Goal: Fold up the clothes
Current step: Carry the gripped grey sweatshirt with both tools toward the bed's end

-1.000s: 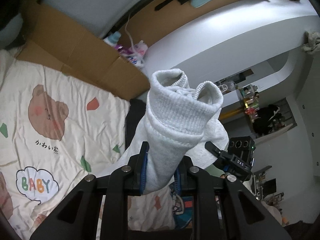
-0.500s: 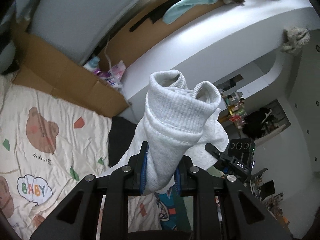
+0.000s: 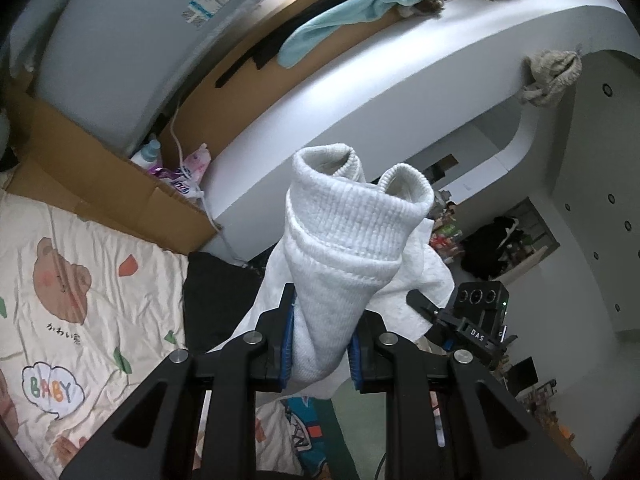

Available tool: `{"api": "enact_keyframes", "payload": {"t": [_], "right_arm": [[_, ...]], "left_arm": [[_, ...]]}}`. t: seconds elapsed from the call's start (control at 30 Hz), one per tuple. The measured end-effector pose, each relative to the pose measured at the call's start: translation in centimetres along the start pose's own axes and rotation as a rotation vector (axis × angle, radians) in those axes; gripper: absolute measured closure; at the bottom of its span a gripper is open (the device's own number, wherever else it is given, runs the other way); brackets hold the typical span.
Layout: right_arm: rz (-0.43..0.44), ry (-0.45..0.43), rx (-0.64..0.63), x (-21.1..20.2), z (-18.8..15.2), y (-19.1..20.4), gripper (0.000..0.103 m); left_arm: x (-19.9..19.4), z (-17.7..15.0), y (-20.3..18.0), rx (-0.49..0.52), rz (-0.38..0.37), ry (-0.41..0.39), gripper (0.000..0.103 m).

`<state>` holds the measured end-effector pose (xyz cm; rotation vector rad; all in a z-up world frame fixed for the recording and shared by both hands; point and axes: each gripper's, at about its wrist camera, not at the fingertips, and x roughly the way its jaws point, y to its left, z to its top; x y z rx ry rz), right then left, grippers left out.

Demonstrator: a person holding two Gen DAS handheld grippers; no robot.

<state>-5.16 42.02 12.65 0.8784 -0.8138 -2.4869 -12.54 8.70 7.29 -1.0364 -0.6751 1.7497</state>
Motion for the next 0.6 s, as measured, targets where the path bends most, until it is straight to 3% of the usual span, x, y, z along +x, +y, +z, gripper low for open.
{"api": "enact_keyframes", "payload": {"t": [0.6], "right_arm": [[-0.088,-0.063,0.039,-5.3,-1.8,-5.4,0.086]], "left_arm": [[7.5,0.5,0.9,0.002,-0.108,0.104,0.083]]}}
